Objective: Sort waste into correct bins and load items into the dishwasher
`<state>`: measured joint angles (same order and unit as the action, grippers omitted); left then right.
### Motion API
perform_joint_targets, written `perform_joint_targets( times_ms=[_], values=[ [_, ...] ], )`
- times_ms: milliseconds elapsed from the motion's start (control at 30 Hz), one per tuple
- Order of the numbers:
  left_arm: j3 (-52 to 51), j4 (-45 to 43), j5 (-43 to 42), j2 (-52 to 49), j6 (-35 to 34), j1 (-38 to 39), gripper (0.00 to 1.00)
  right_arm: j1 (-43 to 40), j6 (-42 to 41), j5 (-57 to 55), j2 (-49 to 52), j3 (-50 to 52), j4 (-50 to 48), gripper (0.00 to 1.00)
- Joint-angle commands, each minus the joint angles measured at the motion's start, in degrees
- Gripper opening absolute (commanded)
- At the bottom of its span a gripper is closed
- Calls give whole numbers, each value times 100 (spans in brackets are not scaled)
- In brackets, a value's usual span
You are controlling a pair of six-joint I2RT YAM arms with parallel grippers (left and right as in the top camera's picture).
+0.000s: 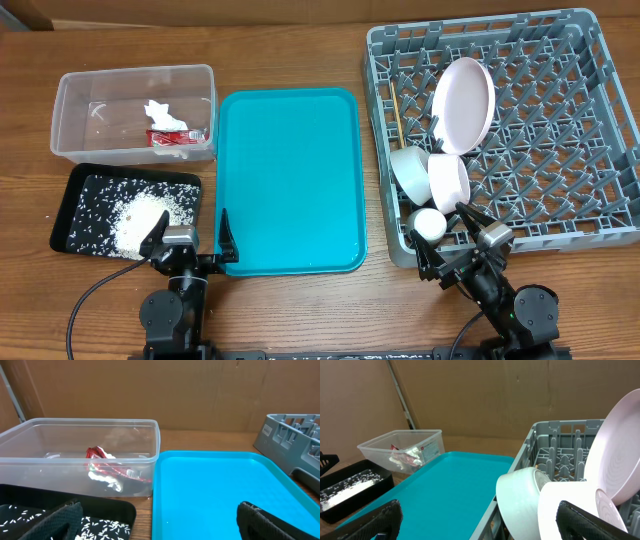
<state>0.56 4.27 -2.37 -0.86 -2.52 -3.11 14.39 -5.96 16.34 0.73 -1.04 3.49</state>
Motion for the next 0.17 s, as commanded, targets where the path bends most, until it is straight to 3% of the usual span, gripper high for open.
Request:
perform_joint_targets(
  times_ms=[0,133],
  values=[
    [-28,-2,-17,59,127,-35,100,48,2,28,-57,59,-24,100],
    [-28,-4,-20,59,127,-35,100,48,2,28,-57,59,-24,100]
  ],
)
